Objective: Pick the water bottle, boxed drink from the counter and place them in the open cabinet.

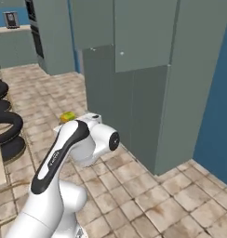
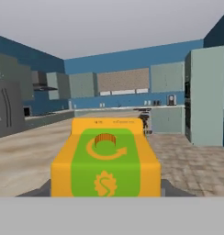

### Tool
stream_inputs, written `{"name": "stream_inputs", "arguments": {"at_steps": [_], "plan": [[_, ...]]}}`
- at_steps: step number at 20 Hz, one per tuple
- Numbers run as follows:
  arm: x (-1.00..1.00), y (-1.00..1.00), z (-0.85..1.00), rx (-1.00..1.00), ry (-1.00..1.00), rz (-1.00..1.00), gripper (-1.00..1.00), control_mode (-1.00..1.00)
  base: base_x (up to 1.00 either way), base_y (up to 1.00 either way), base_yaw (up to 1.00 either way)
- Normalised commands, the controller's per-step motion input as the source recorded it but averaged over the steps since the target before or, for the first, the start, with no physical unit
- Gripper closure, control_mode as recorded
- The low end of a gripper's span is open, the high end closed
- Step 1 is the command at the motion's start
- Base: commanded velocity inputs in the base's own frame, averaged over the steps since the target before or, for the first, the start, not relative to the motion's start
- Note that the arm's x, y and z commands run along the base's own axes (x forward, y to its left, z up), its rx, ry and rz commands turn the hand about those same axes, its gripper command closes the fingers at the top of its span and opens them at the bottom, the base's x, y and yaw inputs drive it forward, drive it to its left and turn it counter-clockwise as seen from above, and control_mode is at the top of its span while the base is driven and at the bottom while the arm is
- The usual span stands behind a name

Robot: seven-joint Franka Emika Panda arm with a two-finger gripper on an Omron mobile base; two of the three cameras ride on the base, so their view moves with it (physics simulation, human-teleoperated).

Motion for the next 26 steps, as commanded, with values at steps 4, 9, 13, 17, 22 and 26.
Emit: {"name": "stream_inputs", "arguments": {"at_steps": [4,9,13,17,22,26], "plan": [[0.0,0.0,0.0,0.0,0.0,0.0,1.0,1.0,0.78,-0.02,0.36],[0.0,0.0,0.0,0.0,0.0,0.0,1.0,1.0,0.78,-0.02,0.35],[0.0,0.0,0.0,0.0,0.0,0.0,1.0,1.0,0.82,-0.03,0.3],[0.0,0.0,0.0,0.0,0.0,0.0,1.0,1.0,0.85,-0.06,0.22],[0.0,0.0,0.0,0.0,0.0,0.0,1.0,1.0,0.88,-0.07,0.13],[0.0,0.0,0.0,0.0,0.0,0.0,1.0,1.0,0.89,-0.06,0.12]]}}
